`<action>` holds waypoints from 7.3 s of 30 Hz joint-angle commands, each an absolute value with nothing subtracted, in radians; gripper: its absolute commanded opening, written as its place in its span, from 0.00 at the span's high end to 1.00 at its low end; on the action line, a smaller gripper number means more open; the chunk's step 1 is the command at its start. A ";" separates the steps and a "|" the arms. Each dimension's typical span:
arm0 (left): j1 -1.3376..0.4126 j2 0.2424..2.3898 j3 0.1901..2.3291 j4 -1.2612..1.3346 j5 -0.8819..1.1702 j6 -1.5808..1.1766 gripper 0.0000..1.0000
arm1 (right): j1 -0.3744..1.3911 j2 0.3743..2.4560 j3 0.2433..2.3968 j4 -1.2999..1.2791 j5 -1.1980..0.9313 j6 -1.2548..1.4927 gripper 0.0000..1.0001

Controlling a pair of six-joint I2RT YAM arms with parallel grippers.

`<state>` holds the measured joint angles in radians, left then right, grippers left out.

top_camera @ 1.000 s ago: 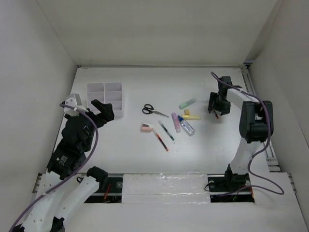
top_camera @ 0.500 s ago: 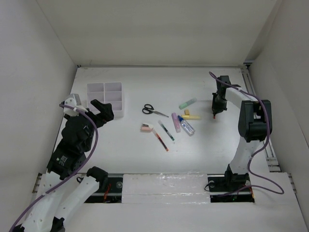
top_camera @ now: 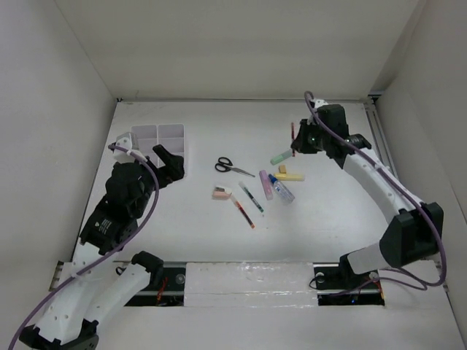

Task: Sort the stationery into containers
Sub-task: Place the pen in the storage box, then pick up the pen from the center of the board.

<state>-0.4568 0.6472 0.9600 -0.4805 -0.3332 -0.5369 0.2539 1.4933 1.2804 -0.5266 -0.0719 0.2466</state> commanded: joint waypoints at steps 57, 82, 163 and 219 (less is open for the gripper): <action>-0.456 0.692 0.917 -0.175 0.235 -0.503 1.00 | 0.887 1.474 1.150 0.439 -0.698 0.704 0.18; -0.104 1.357 1.476 -0.129 -0.578 -0.482 1.00 | 0.704 1.054 0.848 0.140 -0.552 0.500 0.00; -0.074 1.433 1.861 -0.491 -0.404 -0.419 0.00 | 0.695 0.917 2.010 -0.706 -0.204 0.426 0.00; -0.074 0.712 0.928 -0.397 -0.072 -0.417 0.00 | 0.819 1.838 1.124 -0.406 0.122 0.321 0.72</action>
<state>-0.0765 0.7288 0.9268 -0.4377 -0.0792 -0.4305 0.8005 1.7954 1.1057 -0.3824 0.0807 0.3023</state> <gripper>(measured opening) 0.997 0.307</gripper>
